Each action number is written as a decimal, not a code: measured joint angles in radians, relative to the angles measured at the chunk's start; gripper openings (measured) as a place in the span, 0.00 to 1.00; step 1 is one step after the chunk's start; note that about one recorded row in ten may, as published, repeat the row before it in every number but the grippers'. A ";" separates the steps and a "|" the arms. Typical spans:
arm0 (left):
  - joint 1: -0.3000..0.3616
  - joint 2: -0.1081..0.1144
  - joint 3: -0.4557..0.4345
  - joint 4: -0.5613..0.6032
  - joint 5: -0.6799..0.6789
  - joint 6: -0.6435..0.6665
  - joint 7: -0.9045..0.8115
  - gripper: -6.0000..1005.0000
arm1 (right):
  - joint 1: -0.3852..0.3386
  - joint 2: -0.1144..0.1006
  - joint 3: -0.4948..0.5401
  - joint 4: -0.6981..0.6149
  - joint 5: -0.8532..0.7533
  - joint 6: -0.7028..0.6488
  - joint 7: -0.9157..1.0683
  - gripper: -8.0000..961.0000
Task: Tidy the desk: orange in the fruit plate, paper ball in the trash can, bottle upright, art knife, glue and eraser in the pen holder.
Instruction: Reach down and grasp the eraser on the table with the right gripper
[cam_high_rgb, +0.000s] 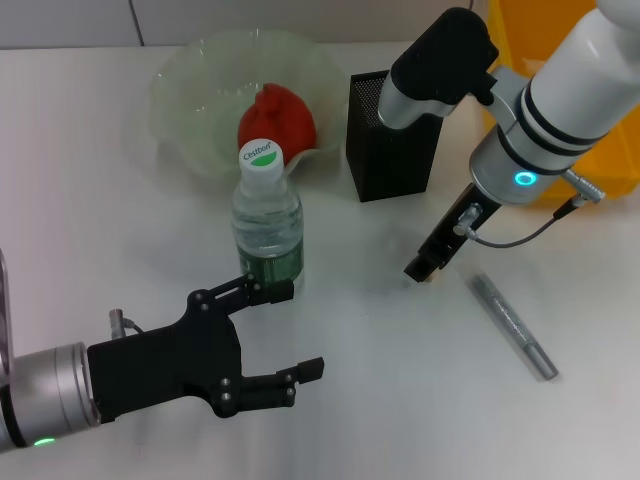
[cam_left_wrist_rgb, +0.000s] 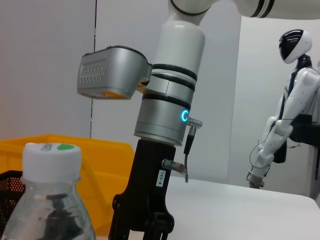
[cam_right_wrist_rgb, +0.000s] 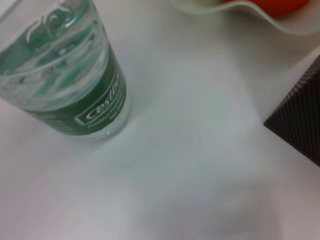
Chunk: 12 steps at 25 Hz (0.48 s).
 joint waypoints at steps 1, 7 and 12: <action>0.000 0.000 0.000 0.000 0.000 0.000 0.000 0.86 | 0.000 0.000 0.000 0.001 0.000 0.000 0.000 0.58; -0.001 0.000 -0.002 -0.001 0.000 0.000 0.003 0.86 | 0.000 0.000 -0.002 0.013 0.000 0.012 -0.002 0.58; 0.000 0.000 -0.003 -0.001 0.000 0.000 0.005 0.86 | 0.008 0.000 -0.020 0.031 0.000 0.016 -0.001 0.57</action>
